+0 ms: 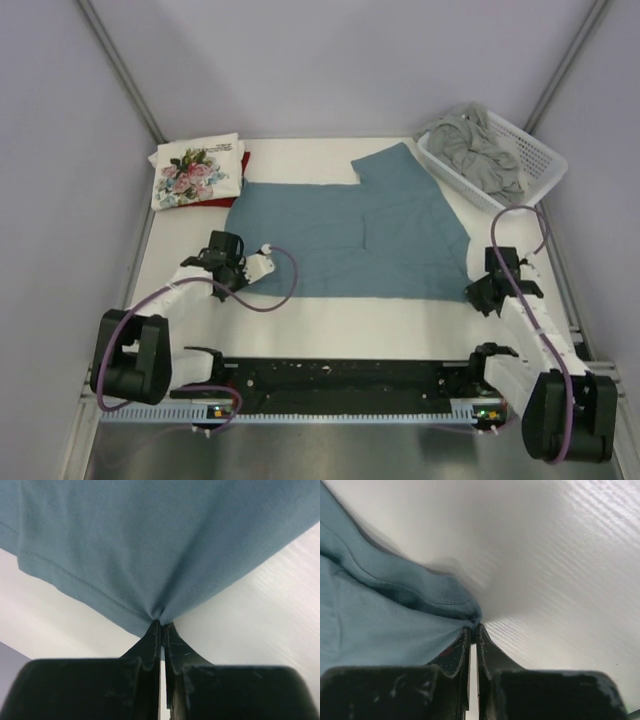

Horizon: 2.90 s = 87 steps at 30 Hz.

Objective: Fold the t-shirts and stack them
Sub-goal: Fold the flattened tshirt in 1/3 of the way, then grap the side of the flattened tshirt furthest away from the robot with both arms

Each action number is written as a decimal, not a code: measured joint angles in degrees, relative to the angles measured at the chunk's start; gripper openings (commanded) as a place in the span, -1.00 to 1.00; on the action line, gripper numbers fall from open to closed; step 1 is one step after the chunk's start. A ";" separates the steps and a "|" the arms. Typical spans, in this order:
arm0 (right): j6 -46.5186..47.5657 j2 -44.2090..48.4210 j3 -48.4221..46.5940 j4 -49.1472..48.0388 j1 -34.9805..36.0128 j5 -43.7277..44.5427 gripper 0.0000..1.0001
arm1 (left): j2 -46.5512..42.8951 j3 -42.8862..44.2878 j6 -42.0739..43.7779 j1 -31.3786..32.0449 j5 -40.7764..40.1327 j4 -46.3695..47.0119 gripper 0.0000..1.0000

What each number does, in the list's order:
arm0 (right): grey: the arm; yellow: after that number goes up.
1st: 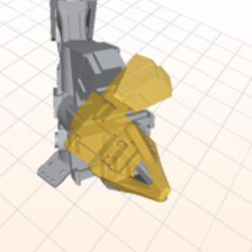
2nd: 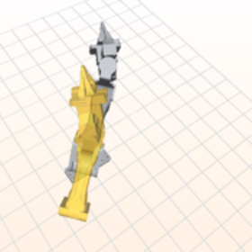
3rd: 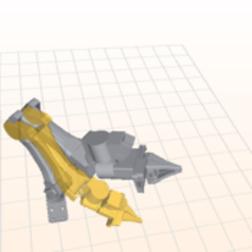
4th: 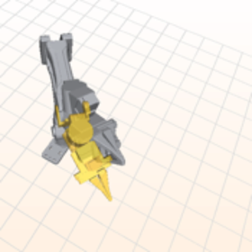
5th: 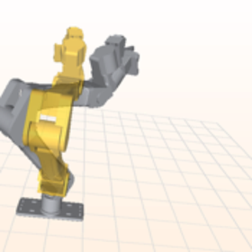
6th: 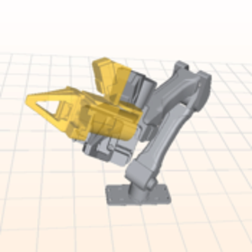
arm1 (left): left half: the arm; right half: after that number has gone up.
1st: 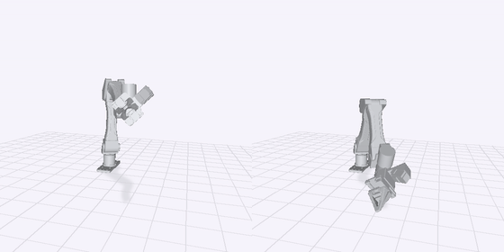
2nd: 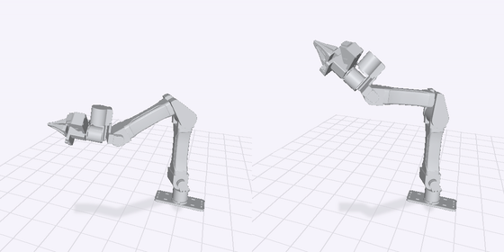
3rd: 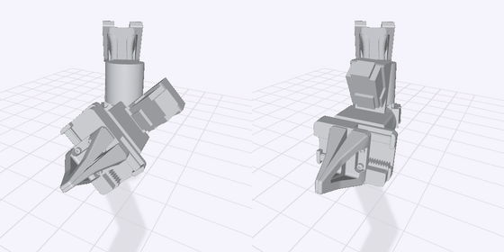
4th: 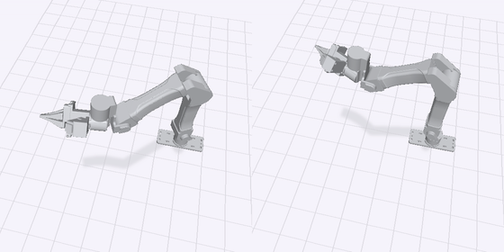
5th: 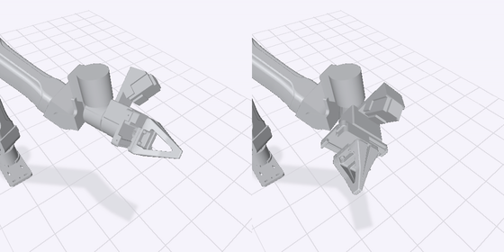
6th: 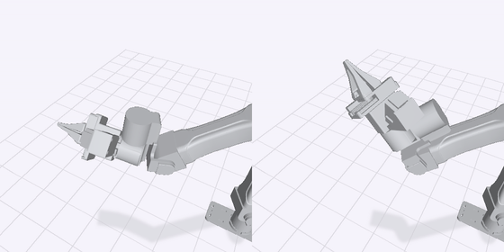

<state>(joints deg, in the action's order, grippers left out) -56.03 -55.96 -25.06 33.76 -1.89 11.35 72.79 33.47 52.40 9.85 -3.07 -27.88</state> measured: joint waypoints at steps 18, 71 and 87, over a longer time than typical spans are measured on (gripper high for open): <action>-0.68 15.91 -0.66 11.98 -8.81 -4.81 -1.00 | -17.55 -3.63 -0.17 0.28 11.08 -21.03 -1.00; 34.84 -12.90 -43.41 -6.08 5.92 -2.73 0.38 | 26.51 53.79 -20.46 -14.80 20.61 -25.94 -0.13; 55.30 -65.75 -77.26 3.08 12.41 -9.38 0.16 | 38.51 51.93 -44.61 -18.91 16.70 -8.76 0.04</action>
<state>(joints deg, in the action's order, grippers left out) -0.73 -121.71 -102.32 36.84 10.52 1.98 111.31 85.41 7.79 -9.06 13.63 -36.64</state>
